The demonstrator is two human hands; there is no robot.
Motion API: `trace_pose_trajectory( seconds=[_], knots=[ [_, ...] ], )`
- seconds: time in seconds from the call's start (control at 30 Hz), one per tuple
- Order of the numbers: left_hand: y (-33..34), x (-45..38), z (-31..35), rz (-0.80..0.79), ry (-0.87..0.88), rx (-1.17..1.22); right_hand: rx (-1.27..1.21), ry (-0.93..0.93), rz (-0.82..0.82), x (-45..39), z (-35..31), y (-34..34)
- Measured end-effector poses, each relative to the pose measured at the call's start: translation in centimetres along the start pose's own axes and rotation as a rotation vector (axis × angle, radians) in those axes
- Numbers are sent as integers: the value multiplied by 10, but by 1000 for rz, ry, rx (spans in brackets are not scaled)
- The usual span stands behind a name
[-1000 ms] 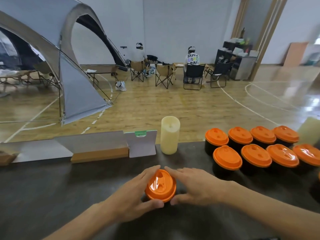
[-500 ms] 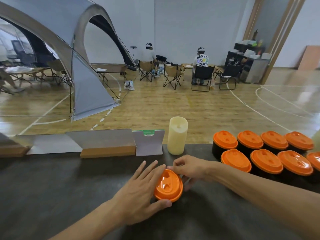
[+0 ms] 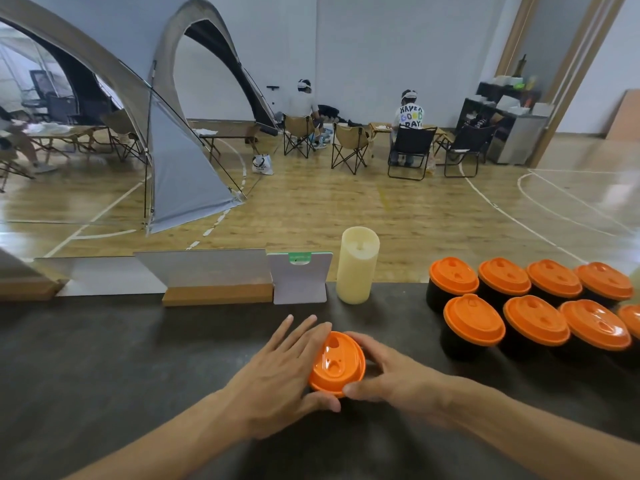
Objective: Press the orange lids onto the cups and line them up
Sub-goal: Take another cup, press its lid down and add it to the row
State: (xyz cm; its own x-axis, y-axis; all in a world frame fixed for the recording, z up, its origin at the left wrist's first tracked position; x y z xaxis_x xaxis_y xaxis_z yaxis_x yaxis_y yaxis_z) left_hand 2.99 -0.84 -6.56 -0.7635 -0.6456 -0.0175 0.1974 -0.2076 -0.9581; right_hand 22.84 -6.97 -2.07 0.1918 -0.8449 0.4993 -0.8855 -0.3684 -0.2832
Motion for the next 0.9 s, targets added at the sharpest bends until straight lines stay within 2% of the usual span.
trace_pose_trajectory(
  seconds=[0.2,0.27,0.4,0.57,0.67,0.77,0.9],
  knots=[
    [-3,0,1,-31,19,66,390,-55,11,-3,-11,1],
    [0,-2,0,-72,-18,209,516,-49,28,-1,-12,-1],
    [15,-1,1,-83,-163,638,751,-61,65,4,-13,-3],
    [21,3,16,21,-240,947,1050,-111,132,2,-5,-3],
    [19,4,23,95,-342,1102,1135,-121,137,0,-2,-5],
    [10,7,19,122,-367,1112,1157,-127,132,1,-2,-6],
    [-5,6,-1,110,-287,946,1157,-120,122,2,-5,-6]
  ],
)
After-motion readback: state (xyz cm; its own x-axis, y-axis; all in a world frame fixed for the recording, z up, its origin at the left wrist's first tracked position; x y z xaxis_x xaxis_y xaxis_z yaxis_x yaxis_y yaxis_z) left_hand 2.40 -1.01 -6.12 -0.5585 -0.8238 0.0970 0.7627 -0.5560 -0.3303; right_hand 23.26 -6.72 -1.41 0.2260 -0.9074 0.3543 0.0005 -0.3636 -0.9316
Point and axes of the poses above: each hand's wrist, its own x-axis away from the middle knuckle, its own y-axis out of the palm, z = x × y, the point moved 1 cm from there along -x, towards the middle knuckle, and after that the axes turned 4 degrees about x, right-handed, at the moved point
